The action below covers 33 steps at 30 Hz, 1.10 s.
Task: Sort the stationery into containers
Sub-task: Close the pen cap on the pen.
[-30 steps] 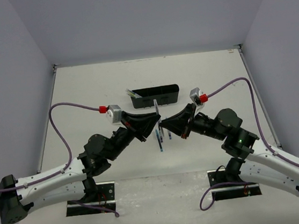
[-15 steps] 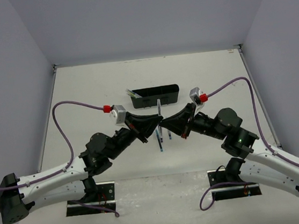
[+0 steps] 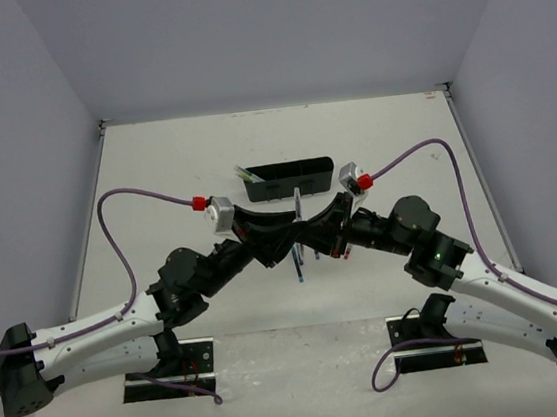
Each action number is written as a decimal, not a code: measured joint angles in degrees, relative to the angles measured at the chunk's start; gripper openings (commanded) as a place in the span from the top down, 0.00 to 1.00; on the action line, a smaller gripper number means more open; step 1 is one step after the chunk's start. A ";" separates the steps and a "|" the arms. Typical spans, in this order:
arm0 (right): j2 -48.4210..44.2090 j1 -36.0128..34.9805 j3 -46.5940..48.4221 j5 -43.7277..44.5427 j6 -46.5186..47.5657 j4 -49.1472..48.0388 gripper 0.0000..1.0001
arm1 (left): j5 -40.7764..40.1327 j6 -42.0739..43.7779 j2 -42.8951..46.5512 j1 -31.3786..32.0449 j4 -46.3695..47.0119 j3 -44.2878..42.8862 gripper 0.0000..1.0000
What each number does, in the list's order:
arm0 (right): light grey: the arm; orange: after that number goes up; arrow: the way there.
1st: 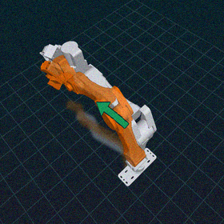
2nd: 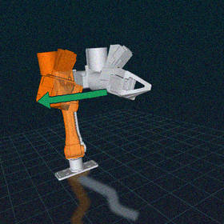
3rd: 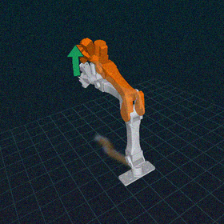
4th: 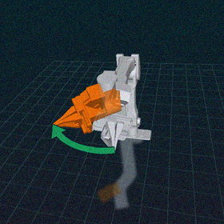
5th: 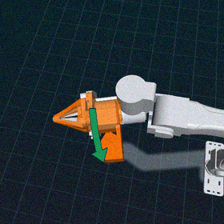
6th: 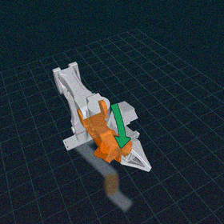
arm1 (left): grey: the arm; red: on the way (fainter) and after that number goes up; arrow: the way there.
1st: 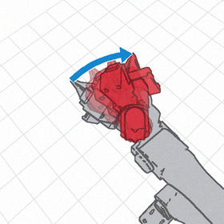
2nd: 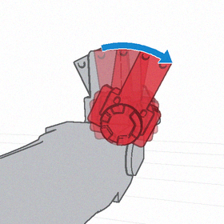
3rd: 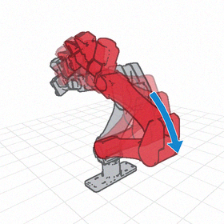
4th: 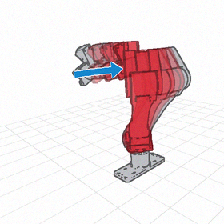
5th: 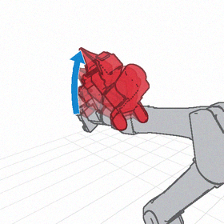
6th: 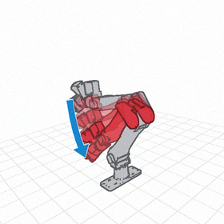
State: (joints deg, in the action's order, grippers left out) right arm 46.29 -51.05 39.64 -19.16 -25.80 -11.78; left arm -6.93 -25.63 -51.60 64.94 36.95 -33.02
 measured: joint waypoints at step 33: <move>-1.20 0.00 0.00 -4.54 2.96 2.83 1.00 | -0.75 2.81 -1.57 -0.03 -15.89 -14.14 1.00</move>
State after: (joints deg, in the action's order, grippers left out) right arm 45.10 -51.05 39.64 -23.70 -22.84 -8.95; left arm -7.68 -22.81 -53.17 64.92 21.06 -47.16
